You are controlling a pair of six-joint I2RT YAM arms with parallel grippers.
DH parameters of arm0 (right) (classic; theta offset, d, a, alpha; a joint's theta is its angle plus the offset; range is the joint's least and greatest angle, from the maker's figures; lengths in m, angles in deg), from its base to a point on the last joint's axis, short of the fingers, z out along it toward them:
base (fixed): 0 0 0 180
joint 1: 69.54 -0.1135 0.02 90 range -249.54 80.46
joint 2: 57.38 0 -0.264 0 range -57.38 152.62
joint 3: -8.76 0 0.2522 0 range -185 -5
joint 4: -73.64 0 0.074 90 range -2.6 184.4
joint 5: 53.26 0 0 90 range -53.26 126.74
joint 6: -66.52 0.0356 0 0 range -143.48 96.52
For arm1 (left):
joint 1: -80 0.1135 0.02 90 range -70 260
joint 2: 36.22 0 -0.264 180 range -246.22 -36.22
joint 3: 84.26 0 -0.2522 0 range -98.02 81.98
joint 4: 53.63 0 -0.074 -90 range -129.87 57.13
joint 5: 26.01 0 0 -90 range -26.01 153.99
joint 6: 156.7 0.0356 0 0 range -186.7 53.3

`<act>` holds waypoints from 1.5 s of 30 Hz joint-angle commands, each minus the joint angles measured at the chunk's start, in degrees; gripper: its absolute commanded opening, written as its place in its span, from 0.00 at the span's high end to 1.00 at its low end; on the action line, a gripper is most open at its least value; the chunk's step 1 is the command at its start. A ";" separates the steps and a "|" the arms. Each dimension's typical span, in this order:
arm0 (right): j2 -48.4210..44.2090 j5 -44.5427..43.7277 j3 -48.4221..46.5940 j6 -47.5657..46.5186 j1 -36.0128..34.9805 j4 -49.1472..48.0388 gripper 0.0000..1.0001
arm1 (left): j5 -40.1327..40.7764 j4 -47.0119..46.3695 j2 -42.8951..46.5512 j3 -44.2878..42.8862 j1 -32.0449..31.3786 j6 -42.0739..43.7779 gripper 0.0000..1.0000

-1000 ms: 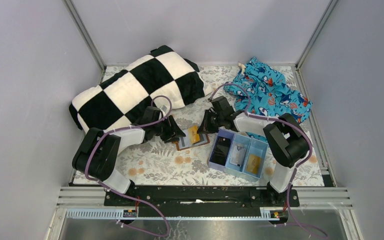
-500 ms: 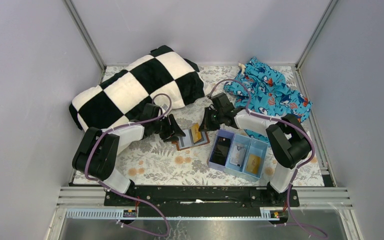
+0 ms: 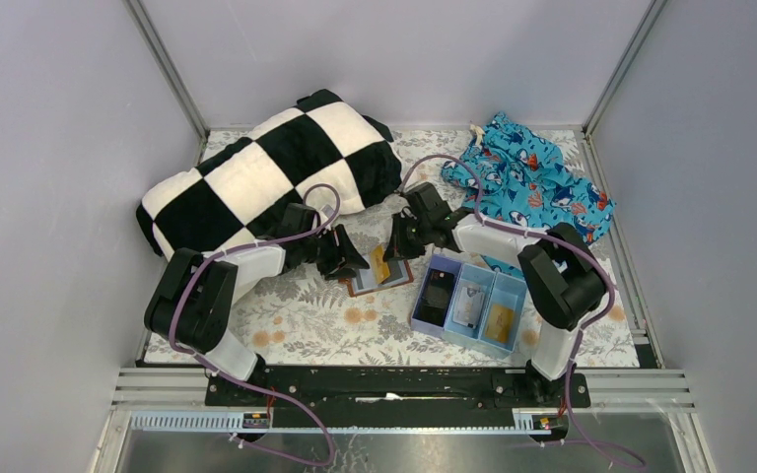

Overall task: Take the credit cards out of the card holder
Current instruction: Remove the credit card from the card holder.

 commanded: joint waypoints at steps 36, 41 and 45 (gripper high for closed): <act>3.97 6.15 -2.87 1.77 -1.31 -3.04 0.95 | -2.09 -12.54 -5.20 1.25 -0.16 -4.49 0.43; 4.37 7.01 -2.84 1.94 -1.29 -3.51 0.80 | -2.61 -13.45 -5.95 1.75 -0.15 -4.78 0.43; 5.18 8.29 -2.69 2.38 -1.46 -4.47 0.76 | -2.51 -13.62 -5.95 1.93 -0.16 -4.86 0.43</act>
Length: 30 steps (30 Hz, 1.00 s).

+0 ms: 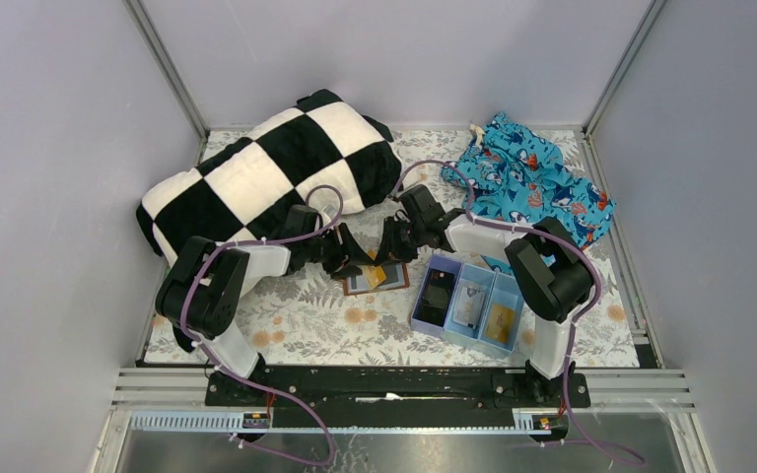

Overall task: Take the credit cards out of the card holder
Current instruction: Remove the credit card from the card holder, then place the credit card in the storage box.

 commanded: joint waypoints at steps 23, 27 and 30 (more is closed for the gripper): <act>-8.38 -6.63 -1.12 -4.29 0.22 4.83 1.00 | -3.70 3.95 12.83 -1.00 3.15 4.22 0.43; -16.23 -14.28 0.86 -6.92 3.15 12.15 1.00 | -2.88 16.58 16.17 -5.84 3.25 12.19 0.43; -27.57 -17.31 6.61 -6.00 8.82 14.46 1.00 | -1.51 18.55 18.26 -5.65 3.25 13.46 0.43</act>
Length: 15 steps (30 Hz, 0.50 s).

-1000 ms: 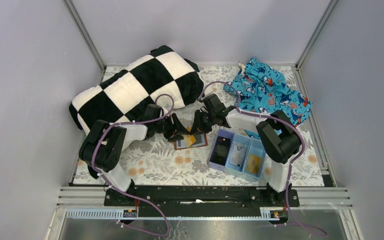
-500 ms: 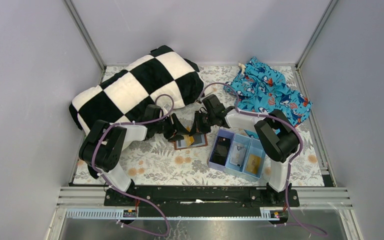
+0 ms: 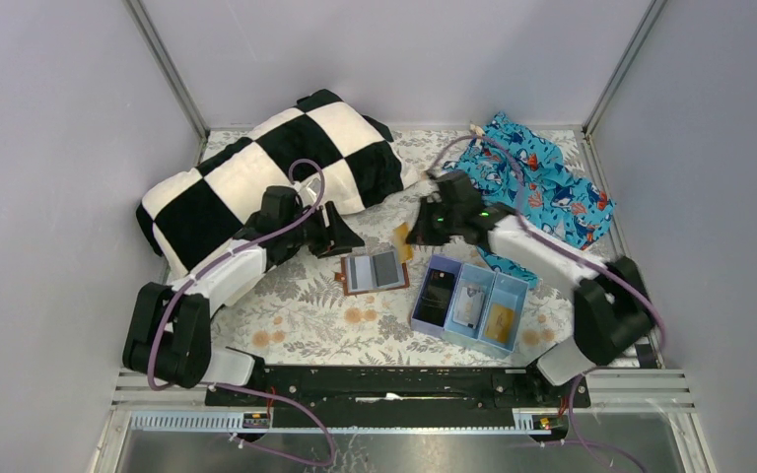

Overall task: Take the credit cards out of the card holder
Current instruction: Place the credit card in the storage box.

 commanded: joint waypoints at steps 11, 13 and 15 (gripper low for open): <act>-43.54 -28.69 11.93 10.21 8.90 33.85 1.00 | 0.44 3.41 0.80 -1.19 0.01 4.07 0.43; -45.53 -30.76 11.71 11.94 8.90 38.34 1.00 | -0.03 3.03 0.30 -1.42 -0.01 3.90 0.43; -46.64 -32.59 12.61 14.61 8.92 41.64 1.00 | -0.23 2.99 -0.21 -1.47 -0.03 4.19 0.43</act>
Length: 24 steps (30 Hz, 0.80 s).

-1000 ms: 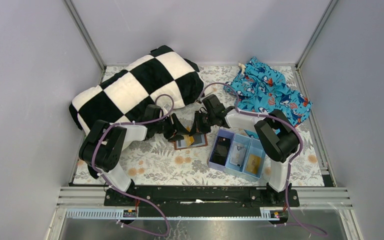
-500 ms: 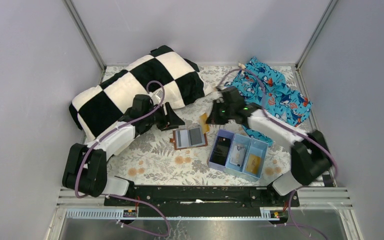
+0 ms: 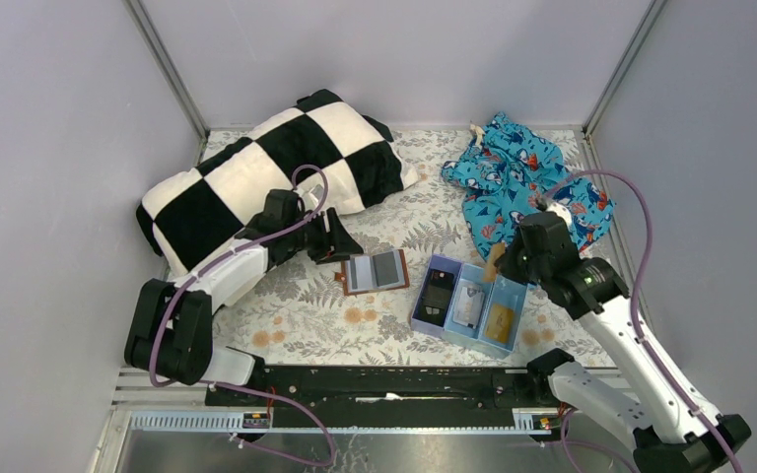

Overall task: Take the credit cards out of the card holder
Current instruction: Place the credit card in the storage box.

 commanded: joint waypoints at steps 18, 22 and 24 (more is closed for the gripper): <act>-3.80 4.43 18.77 10.38 -0.30 0.94 1.00 | -2.18 -2.65 -3.62 -1.01 0.00 1.31 0.43; -2.70 -0.10 19.00 12.31 -0.27 4.12 0.75 | -2.35 -2.82 -3.36 -0.75 -0.01 1.35 0.43; -2.33 -1.47 17.83 12.84 -0.27 6.15 0.56 | -2.31 -2.82 -3.48 -0.69 -0.05 1.35 0.42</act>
